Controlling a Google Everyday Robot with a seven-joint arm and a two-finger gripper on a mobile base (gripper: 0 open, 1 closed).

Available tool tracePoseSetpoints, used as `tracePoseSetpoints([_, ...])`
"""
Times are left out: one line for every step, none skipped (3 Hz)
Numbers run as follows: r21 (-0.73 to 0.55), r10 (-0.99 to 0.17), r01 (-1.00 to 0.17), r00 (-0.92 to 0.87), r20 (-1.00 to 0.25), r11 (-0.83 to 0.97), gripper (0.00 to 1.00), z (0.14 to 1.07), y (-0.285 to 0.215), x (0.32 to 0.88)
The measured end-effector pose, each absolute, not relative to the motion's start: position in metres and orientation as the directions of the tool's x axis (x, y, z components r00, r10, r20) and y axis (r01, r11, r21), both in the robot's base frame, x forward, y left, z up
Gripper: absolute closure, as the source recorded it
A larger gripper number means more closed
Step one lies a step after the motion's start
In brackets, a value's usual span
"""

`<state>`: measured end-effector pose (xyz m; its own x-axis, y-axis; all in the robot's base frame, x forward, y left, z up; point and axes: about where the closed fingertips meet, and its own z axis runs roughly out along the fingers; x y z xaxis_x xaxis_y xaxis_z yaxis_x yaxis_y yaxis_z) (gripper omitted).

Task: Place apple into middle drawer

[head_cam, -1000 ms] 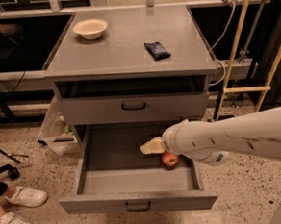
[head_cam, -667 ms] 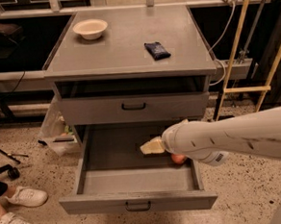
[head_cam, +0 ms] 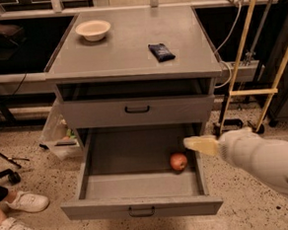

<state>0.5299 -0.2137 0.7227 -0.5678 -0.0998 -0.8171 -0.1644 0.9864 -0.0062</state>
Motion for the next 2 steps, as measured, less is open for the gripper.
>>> tracePoseSetpoints([0.097,0.087,0.010,-0.530,-0.844,0.995,0.00,0.744,-0.281,0.465])
tracePoseSetpoints([0.140,0.154,0.066,-0.482,-0.863,0.988,0.00,0.758,-0.305,0.446])
